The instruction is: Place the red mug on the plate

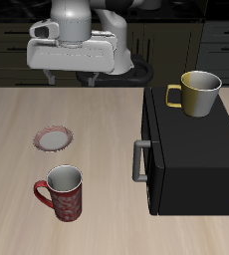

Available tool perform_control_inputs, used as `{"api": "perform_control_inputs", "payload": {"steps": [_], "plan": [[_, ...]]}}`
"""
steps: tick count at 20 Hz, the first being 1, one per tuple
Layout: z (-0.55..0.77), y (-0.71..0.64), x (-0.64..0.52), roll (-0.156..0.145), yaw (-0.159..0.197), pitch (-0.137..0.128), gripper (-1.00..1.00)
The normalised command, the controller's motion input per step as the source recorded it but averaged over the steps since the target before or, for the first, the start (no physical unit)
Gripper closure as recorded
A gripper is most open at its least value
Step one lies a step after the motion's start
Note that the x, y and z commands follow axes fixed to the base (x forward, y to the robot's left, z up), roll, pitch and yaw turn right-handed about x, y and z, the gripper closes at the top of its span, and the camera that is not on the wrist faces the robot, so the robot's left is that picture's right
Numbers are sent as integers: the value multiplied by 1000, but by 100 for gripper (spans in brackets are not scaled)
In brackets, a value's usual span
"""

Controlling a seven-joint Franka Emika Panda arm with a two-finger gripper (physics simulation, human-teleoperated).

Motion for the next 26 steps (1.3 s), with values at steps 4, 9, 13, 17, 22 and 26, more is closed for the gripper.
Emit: {"api": "perform_control_inputs", "payload": {"steps": [4,9,13,17,22,26], "plan": [[-57,106,178,21,18,14,-100],[-26,116,251,4,46,-13,-100],[-61,55,204,-14,33,-26,-100],[-122,-21,136,-16,3,10,-100],[-192,-66,182,-5,-20,8,-100],[-138,1,92,-13,-8,6,-100]]}}
